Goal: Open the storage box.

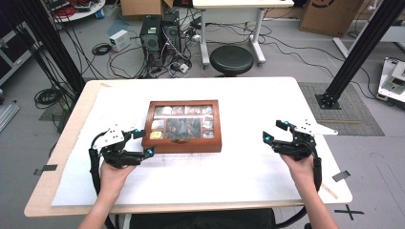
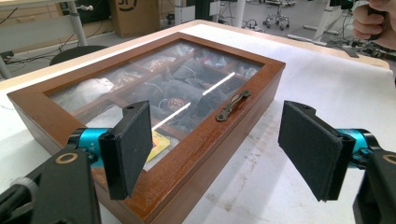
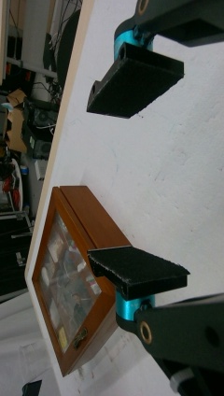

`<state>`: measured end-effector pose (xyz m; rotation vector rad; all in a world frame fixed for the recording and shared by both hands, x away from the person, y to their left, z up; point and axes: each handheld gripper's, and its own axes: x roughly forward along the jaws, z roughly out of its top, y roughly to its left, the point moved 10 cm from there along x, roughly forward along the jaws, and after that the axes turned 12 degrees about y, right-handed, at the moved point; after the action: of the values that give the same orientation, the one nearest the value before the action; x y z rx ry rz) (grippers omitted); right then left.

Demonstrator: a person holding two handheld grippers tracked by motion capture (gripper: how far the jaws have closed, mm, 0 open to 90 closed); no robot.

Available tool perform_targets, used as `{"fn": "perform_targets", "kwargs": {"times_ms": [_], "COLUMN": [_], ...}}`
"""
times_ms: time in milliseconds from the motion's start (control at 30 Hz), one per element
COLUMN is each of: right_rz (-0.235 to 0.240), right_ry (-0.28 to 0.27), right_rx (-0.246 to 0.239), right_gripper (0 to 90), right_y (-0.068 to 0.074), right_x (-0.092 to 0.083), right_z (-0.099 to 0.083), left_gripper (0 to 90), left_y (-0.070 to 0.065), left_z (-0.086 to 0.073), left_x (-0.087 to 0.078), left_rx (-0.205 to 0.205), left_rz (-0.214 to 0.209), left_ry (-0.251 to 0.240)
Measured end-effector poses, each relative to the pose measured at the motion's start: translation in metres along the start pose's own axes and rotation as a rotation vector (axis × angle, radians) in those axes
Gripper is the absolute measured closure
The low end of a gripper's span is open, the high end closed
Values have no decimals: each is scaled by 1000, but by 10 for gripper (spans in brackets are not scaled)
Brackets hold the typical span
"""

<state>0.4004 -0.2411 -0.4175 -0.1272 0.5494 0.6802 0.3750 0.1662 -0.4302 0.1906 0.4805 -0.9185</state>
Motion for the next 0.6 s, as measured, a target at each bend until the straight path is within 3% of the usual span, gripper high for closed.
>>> {"fn": "perform_targets", "kwargs": {"times_ms": [267,600], "right_rz": [-16,5], "right_ry": [-2,27], "right_rx": [16,-3], "right_gripper": [227,225], "right_y": [-1,12], "right_x": [1,15], "right_z": [3,7], "left_gripper": [259,260], "left_y": [1,5], "left_z": [0,-5], "left_x": [-3,-8], "left_rx": [4,-19], "left_rz": [12,34], "left_ry": [-2,11]}}
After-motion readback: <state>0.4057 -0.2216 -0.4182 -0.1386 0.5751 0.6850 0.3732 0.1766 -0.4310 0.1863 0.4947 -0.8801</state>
